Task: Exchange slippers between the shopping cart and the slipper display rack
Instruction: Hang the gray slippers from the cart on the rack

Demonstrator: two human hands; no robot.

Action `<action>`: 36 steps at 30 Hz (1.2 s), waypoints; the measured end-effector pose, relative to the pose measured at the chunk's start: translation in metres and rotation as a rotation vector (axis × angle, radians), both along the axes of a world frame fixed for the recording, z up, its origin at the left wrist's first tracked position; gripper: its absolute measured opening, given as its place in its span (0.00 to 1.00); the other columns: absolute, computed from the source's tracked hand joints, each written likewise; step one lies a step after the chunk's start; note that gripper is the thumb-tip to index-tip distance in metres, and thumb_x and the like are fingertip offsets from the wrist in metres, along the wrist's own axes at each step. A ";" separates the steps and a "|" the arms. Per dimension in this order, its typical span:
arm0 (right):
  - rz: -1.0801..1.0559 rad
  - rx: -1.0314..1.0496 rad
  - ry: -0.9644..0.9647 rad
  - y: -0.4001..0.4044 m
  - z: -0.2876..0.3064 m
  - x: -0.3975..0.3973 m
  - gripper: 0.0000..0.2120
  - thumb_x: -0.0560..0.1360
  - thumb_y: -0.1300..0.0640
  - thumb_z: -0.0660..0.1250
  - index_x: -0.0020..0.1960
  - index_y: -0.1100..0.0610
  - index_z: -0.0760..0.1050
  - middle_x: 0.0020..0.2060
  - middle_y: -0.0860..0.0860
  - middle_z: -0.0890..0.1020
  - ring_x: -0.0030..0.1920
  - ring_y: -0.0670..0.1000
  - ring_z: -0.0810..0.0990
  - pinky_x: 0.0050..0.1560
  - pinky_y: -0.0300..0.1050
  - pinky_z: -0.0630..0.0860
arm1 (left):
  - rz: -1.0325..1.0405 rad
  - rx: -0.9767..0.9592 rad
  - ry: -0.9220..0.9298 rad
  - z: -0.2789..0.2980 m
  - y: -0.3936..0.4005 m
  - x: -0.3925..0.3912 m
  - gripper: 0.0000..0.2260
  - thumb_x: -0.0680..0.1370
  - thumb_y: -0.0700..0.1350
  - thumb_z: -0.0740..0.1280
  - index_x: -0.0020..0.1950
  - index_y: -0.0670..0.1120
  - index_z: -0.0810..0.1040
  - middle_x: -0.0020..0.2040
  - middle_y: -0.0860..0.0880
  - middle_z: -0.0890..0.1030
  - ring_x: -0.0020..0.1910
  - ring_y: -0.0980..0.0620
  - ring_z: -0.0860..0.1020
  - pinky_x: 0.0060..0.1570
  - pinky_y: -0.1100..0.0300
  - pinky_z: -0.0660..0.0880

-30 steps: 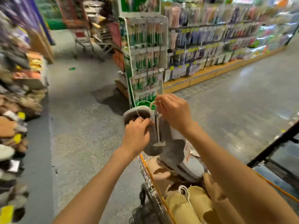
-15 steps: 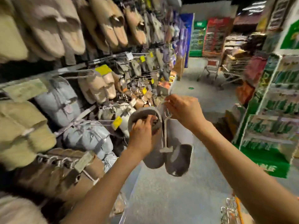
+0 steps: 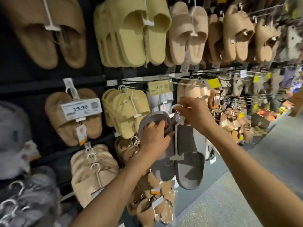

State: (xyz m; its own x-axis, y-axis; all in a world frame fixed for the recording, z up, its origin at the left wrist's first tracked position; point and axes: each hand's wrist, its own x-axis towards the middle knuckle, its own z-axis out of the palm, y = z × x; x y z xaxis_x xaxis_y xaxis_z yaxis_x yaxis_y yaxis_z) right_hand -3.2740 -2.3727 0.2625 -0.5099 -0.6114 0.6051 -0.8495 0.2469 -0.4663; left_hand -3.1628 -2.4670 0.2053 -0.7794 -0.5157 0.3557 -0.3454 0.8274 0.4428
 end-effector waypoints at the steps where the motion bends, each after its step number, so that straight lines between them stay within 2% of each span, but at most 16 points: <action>1: 0.074 -0.006 -0.091 -0.009 0.001 0.006 0.06 0.75 0.57 0.67 0.41 0.55 0.73 0.30 0.51 0.77 0.24 0.46 0.76 0.26 0.43 0.72 | 0.047 -0.011 -0.007 -0.002 -0.005 0.009 0.15 0.79 0.52 0.60 0.61 0.44 0.71 0.58 0.42 0.75 0.58 0.42 0.73 0.54 0.52 0.70; 2: 0.137 0.002 -0.142 -0.017 0.000 0.013 0.05 0.76 0.57 0.66 0.41 0.55 0.72 0.30 0.49 0.77 0.22 0.46 0.76 0.22 0.44 0.72 | 0.091 -0.021 -0.005 -0.004 -0.009 0.018 0.14 0.79 0.51 0.60 0.59 0.44 0.71 0.57 0.42 0.76 0.57 0.42 0.74 0.52 0.53 0.70; 5: 0.330 0.079 -0.230 -0.036 -0.004 0.038 0.07 0.76 0.58 0.66 0.43 0.61 0.74 0.30 0.53 0.79 0.23 0.60 0.78 0.20 0.50 0.73 | 0.202 0.008 -0.010 -0.014 -0.013 0.048 0.13 0.79 0.49 0.59 0.59 0.44 0.72 0.55 0.42 0.78 0.57 0.42 0.74 0.50 0.52 0.70; 6: 0.395 0.100 -0.282 -0.041 -0.007 0.046 0.07 0.76 0.58 0.66 0.43 0.62 0.74 0.29 0.53 0.79 0.23 0.62 0.77 0.19 0.51 0.72 | 0.242 0.028 -0.023 -0.017 -0.013 0.059 0.13 0.79 0.49 0.59 0.60 0.44 0.72 0.55 0.42 0.78 0.58 0.43 0.74 0.51 0.51 0.70; 8: 0.496 0.131 -0.367 -0.053 -0.013 0.062 0.09 0.75 0.58 0.67 0.39 0.62 0.73 0.24 0.51 0.77 0.19 0.59 0.74 0.17 0.46 0.69 | 0.314 0.067 -0.034 -0.023 -0.011 0.082 0.13 0.80 0.49 0.59 0.59 0.43 0.72 0.55 0.41 0.78 0.57 0.43 0.74 0.51 0.51 0.72; 11: 0.617 0.142 -0.510 -0.070 -0.027 0.090 0.10 0.76 0.60 0.66 0.36 0.60 0.70 0.22 0.51 0.72 0.14 0.47 0.69 0.16 0.34 0.63 | 0.427 0.071 -0.027 -0.034 -0.005 0.119 0.14 0.80 0.51 0.60 0.58 0.44 0.75 0.52 0.41 0.79 0.56 0.43 0.74 0.51 0.52 0.70; 14: 0.718 0.140 -0.666 -0.085 -0.041 0.128 0.09 0.76 0.63 0.65 0.37 0.62 0.70 0.23 0.51 0.69 0.15 0.40 0.66 0.18 0.31 0.62 | 0.569 0.050 -0.011 -0.046 -0.001 0.157 0.15 0.79 0.52 0.60 0.60 0.45 0.77 0.53 0.41 0.79 0.55 0.43 0.74 0.53 0.54 0.68; 17: 0.765 0.112 -0.802 -0.104 -0.054 0.163 0.08 0.74 0.63 0.67 0.37 0.60 0.73 0.22 0.47 0.72 0.18 0.37 0.68 0.22 0.26 0.63 | 0.690 0.033 -0.043 -0.052 -0.001 0.192 0.16 0.79 0.53 0.59 0.61 0.46 0.76 0.54 0.41 0.78 0.56 0.42 0.75 0.56 0.53 0.68; 19: 0.801 0.103 -0.909 -0.122 -0.056 0.185 0.07 0.74 0.64 0.67 0.37 0.61 0.75 0.23 0.47 0.75 0.20 0.36 0.70 0.24 0.25 0.65 | 0.743 0.014 -0.046 -0.051 -0.008 0.214 0.17 0.79 0.53 0.58 0.60 0.45 0.77 0.54 0.40 0.78 0.56 0.41 0.75 0.57 0.52 0.69; 21: 0.835 0.121 -0.986 -0.144 -0.055 0.207 0.11 0.74 0.63 0.67 0.33 0.57 0.74 0.21 0.45 0.76 0.21 0.36 0.72 0.27 0.28 0.67 | 0.781 -0.038 -0.032 -0.047 -0.020 0.236 0.21 0.77 0.55 0.54 0.58 0.46 0.79 0.52 0.40 0.80 0.53 0.41 0.77 0.56 0.52 0.72; 23: 0.869 0.143 -1.050 -0.163 -0.047 0.229 0.11 0.74 0.62 0.67 0.33 0.56 0.74 0.19 0.44 0.75 0.19 0.37 0.72 0.23 0.28 0.66 | 0.816 -0.103 -0.011 -0.040 -0.039 0.256 0.24 0.74 0.57 0.51 0.55 0.47 0.81 0.49 0.41 0.82 0.52 0.41 0.78 0.54 0.52 0.72; 26: 0.924 0.161 -1.118 -0.196 -0.032 0.261 0.08 0.75 0.62 0.66 0.36 0.58 0.74 0.15 0.44 0.73 0.15 0.38 0.69 0.17 0.27 0.62 | 0.835 -0.105 0.009 -0.030 -0.076 0.283 0.30 0.72 0.60 0.44 0.52 0.46 0.80 0.46 0.41 0.83 0.49 0.41 0.78 0.50 0.52 0.72; 29: 0.930 0.130 -1.124 -0.240 -0.016 0.288 0.05 0.73 0.64 0.67 0.39 0.63 0.76 0.17 0.45 0.75 0.15 0.38 0.70 0.17 0.27 0.61 | 0.850 -0.024 0.051 -0.018 -0.120 0.309 0.24 0.74 0.57 0.50 0.54 0.45 0.79 0.48 0.40 0.82 0.53 0.40 0.76 0.51 0.51 0.72; 31: 0.911 0.123 -1.115 -0.272 -0.005 0.305 0.07 0.72 0.63 0.68 0.36 0.59 0.75 0.22 0.47 0.76 0.15 0.38 0.69 0.16 0.27 0.60 | 0.866 -0.015 0.087 -0.010 -0.150 0.324 0.19 0.77 0.55 0.54 0.53 0.45 0.79 0.49 0.40 0.83 0.53 0.39 0.77 0.50 0.51 0.72; 34: 0.856 0.143 -1.082 -0.312 0.005 0.324 0.11 0.71 0.60 0.71 0.32 0.55 0.73 0.20 0.45 0.73 0.14 0.39 0.66 0.16 0.30 0.59 | 0.853 0.007 0.135 -0.004 -0.193 0.342 0.13 0.79 0.51 0.59 0.46 0.45 0.80 0.46 0.41 0.83 0.49 0.40 0.79 0.46 0.52 0.72; 36: 0.829 0.134 -1.103 -0.332 0.004 0.330 0.11 0.71 0.60 0.70 0.32 0.56 0.72 0.17 0.45 0.72 0.13 0.40 0.65 0.15 0.31 0.58 | 0.809 0.038 0.151 -0.002 -0.214 0.350 0.12 0.79 0.49 0.60 0.48 0.45 0.80 0.48 0.42 0.83 0.48 0.41 0.79 0.46 0.52 0.73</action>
